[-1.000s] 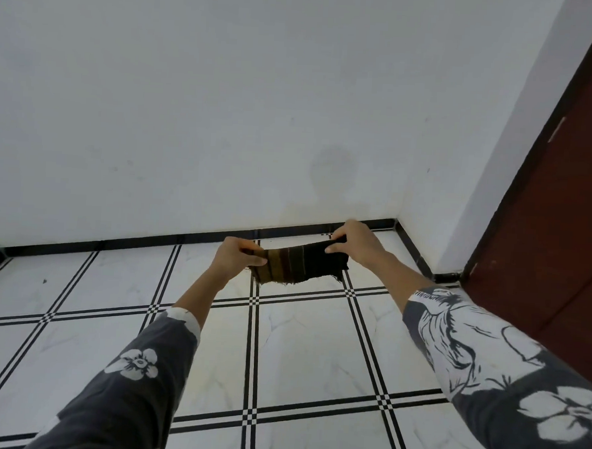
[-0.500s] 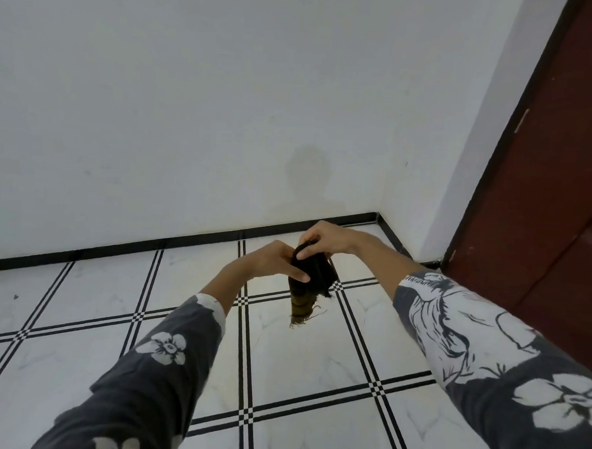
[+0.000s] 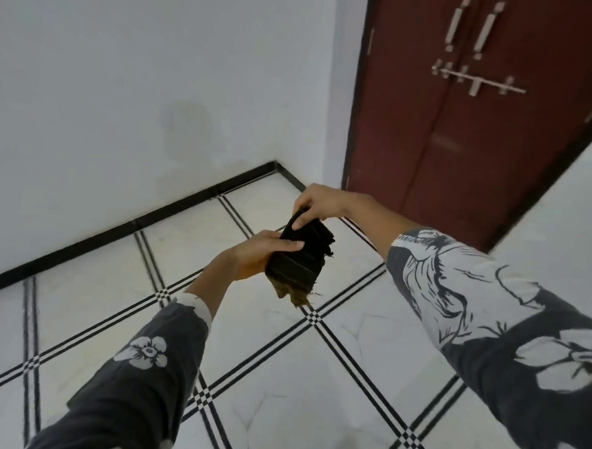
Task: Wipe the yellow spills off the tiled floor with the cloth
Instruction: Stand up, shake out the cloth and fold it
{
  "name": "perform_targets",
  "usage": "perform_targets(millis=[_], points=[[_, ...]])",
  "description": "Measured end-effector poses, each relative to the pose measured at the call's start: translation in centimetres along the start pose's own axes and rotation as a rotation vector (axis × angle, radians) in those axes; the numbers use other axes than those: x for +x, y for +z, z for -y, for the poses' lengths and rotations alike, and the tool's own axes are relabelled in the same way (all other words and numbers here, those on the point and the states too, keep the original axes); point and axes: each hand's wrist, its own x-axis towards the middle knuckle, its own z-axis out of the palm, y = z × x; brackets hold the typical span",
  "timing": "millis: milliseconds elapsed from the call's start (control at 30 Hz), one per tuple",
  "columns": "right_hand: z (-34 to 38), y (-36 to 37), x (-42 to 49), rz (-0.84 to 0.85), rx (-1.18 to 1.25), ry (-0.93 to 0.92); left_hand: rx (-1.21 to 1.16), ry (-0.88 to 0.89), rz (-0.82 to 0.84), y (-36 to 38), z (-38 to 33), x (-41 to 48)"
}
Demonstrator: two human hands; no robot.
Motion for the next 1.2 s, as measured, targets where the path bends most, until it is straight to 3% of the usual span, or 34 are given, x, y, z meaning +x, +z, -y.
perform_targets(millis=[233, 467, 567, 867, 1200], points=[[-13.1, 3.1, -14.3, -0.518, 0.323, 0.368, 0.040, 0.004, -0.093, 13.7, -1.3, 6.5], [-25.7, 6.9, -36.3, -0.813, 0.301, 0.674, 0.248, 0.042, 0.033, 35.3, -1.6, 9.7], [-30.2, 8.8, -47.5, -0.929, 0.272, 0.822, 0.296, 0.039, 0.166, 47.0, -1.4, 10.1], [-38.4, 8.4, -74.0, -1.129, 0.261, 1.128, 0.296, 0.077, 0.418, 75.9, -4.2, 10.4], [-50.6, 2.6, -84.2, -1.120, 0.208, 1.193, 0.215, 0.135, 0.455, 93.3, -9.5, 19.1]])
